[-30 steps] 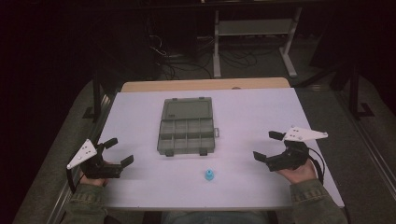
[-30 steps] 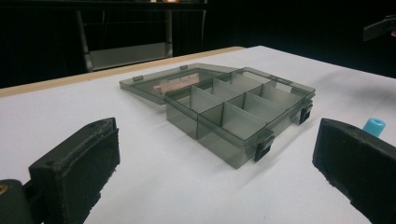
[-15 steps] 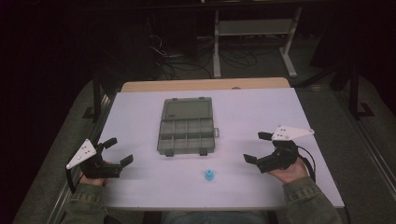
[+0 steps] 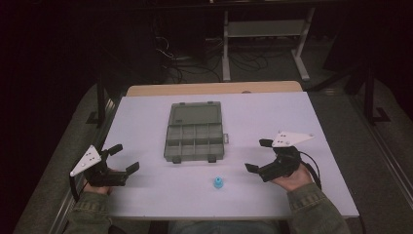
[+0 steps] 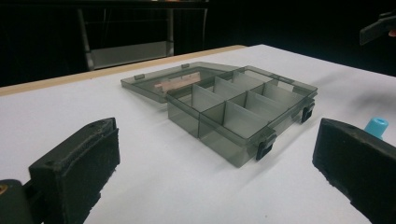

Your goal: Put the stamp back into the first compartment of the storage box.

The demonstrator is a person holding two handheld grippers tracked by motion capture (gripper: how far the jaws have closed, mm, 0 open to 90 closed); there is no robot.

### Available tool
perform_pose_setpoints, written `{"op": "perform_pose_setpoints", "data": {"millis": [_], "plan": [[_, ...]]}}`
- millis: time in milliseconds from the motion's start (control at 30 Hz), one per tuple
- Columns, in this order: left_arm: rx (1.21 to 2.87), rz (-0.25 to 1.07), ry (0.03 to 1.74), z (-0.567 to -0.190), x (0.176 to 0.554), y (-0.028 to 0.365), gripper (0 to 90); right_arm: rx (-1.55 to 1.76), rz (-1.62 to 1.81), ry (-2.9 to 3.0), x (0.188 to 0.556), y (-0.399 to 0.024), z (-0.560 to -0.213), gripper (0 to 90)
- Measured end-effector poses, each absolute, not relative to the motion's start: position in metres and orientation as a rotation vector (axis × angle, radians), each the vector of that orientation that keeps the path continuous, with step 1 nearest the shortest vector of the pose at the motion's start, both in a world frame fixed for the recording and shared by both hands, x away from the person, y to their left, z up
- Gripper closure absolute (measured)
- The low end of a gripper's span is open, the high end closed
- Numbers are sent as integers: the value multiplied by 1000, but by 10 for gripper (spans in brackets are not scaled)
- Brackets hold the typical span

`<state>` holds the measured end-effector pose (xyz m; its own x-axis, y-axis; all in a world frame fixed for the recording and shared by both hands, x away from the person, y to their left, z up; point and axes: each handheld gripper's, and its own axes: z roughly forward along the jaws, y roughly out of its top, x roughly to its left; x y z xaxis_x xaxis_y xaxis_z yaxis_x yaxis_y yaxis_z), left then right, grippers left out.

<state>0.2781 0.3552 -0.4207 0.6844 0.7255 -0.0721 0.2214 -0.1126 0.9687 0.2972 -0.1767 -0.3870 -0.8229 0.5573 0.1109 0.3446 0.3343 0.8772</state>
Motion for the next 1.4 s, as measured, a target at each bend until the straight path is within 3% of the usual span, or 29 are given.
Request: {"op": "perform_pose_setpoints", "data": {"millis": [1400], "plan": [[1668,509,775,-421,278,355,3,721,1450,2577,302,-121,-405,0]]}}
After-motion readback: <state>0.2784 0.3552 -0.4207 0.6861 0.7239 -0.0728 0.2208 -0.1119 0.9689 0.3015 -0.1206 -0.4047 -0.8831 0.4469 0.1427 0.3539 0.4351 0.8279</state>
